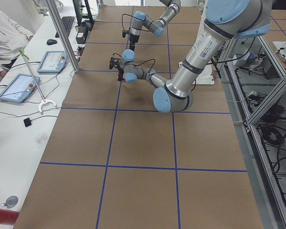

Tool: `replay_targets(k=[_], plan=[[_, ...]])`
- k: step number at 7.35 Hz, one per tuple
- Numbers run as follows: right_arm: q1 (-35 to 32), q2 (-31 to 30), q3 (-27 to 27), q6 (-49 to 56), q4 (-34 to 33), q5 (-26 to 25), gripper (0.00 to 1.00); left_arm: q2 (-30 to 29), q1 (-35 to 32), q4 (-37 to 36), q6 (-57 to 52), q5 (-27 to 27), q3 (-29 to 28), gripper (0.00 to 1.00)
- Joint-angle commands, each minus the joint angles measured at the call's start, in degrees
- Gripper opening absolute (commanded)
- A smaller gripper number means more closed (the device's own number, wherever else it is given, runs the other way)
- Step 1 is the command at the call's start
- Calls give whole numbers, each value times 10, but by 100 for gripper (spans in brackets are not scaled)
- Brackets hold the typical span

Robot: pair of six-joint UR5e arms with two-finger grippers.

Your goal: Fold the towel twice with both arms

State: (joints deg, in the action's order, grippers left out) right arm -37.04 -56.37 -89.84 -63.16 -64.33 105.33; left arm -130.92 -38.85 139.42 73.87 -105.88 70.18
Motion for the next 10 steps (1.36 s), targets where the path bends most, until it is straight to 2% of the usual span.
replay_targets(k=[1, 4, 5, 8, 10], plan=[[-15, -5, -7, 0, 3, 29, 98, -3, 0, 14, 44, -21, -7, 90], [-36, -21, -17, 6, 10, 64, 98, -6, 0, 15, 59, -21, -10, 83], [-36, -30, -17, 7, 31, 66, 98, -7, 0, 15, 63, -21, -14, 83], [-36, -31, -17, 6, 33, 66, 98, -19, 6, 17, 63, -22, -32, 82], [-36, -31, -17, 4, 34, 66, 98, -19, 15, 17, 62, -22, -33, 77]])
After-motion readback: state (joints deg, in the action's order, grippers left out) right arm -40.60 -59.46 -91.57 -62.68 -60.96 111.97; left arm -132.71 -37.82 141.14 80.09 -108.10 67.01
